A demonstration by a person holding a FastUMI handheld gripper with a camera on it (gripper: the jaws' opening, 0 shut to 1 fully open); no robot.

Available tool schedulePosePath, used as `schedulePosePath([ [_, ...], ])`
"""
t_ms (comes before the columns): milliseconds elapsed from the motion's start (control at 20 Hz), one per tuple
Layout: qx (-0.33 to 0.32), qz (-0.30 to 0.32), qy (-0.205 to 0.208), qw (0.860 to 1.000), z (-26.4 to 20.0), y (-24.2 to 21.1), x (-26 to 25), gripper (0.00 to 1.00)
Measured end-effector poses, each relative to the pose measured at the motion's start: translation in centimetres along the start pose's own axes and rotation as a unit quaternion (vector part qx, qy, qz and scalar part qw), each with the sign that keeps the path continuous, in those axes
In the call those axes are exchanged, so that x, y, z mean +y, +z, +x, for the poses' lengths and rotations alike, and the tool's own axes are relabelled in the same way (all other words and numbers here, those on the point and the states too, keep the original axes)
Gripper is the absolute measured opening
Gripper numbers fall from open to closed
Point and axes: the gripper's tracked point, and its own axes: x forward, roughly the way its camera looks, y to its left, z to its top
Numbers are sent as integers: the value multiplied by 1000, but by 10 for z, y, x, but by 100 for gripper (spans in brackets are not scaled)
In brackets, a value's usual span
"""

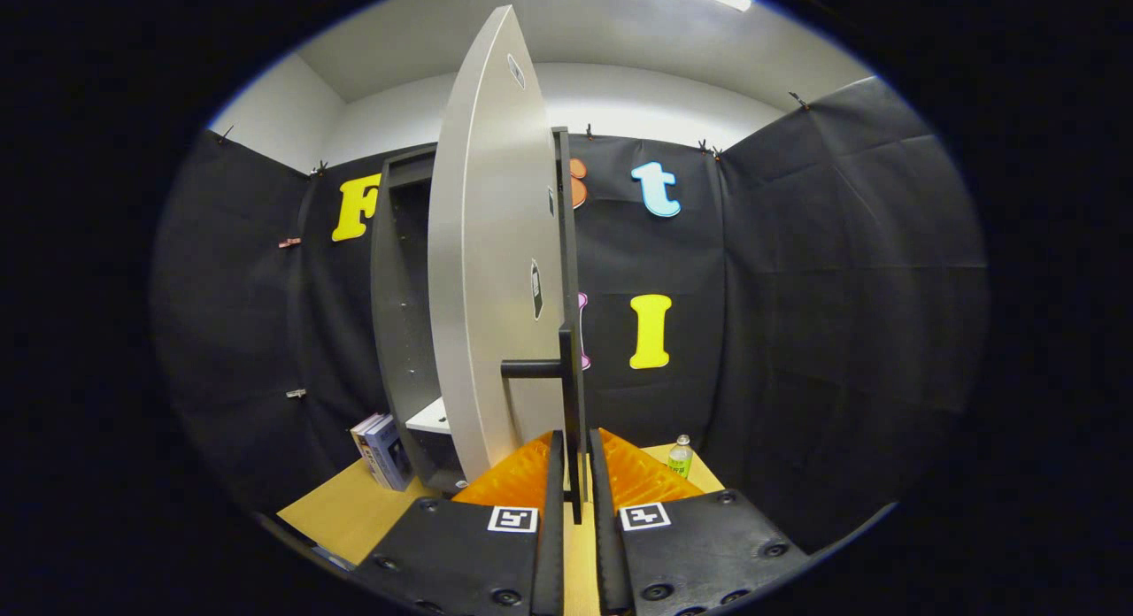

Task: Open the shoe cabinet door, grab the shoes and put them into the shoe cabinet, then close the shoe cabinet door.

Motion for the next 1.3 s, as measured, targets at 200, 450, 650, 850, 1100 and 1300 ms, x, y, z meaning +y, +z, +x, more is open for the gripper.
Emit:
schedulePosePath([
  [200,-1,7,-18,1000,2,-2,-15,19],
  [450,0,-1,-12,1000,1,-2,-20,19],
  [650,4,1,-13,1000,-10,-7,-21,19],
  [850,22,-14,-27,999,-36,-20,-26,37],
  [1100,59,-16,-24,998,-68,-42,-12,56],
  [1300,123,-32,6,992,-88,-88,25,91],
])
